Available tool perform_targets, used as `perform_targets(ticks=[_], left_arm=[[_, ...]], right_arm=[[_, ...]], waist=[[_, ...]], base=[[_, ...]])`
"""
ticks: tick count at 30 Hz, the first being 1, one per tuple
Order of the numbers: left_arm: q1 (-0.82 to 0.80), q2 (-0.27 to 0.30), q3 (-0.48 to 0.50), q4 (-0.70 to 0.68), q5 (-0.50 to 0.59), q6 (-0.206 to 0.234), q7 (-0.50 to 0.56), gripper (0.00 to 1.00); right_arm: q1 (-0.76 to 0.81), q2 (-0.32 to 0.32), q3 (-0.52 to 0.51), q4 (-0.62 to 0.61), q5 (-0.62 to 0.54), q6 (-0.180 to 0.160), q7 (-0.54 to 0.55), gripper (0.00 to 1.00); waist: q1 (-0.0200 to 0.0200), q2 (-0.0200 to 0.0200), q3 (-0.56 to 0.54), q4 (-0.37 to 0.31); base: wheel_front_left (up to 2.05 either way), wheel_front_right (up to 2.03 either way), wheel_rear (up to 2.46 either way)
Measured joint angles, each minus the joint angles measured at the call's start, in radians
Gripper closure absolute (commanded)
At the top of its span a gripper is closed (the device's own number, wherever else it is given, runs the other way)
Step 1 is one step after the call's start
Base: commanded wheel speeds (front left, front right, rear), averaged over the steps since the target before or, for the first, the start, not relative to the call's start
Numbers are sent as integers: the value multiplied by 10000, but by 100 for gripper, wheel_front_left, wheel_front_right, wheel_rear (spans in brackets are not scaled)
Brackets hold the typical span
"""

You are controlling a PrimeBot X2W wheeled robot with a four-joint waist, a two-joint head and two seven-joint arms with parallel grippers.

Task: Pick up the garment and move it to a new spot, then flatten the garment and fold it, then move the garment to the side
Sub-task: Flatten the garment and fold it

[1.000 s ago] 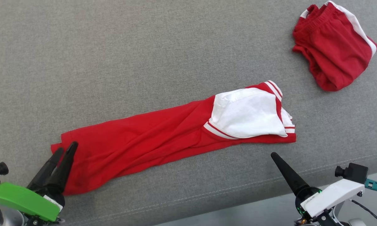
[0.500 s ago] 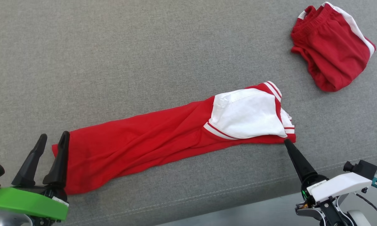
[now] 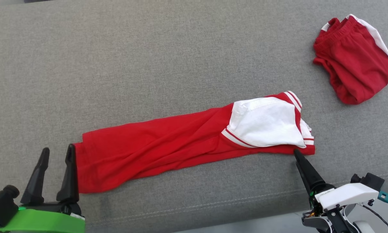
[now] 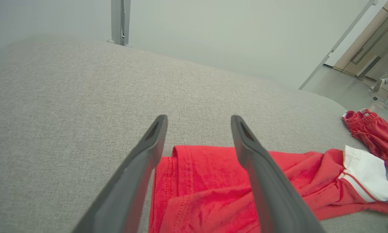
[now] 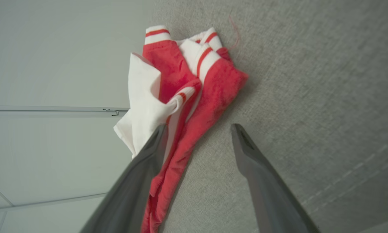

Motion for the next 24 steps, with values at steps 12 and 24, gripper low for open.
perform_targets(ticks=[12, 24], left_arm=[[321, -639, 81, 173, 897, 96, -176, 0], [622, -1083, 146, 151, 1145, 130, -209, 0]], right_arm=[[-337, 77, 257, 734, 153, 82, 4, 0], [-727, 228, 132, 1237, 587, 86, -205, 0]], waist=[[0, 0, -528, 352], [0, 0, -854, 388]], base=[[0, 0, 0], [0, 0, 0]])
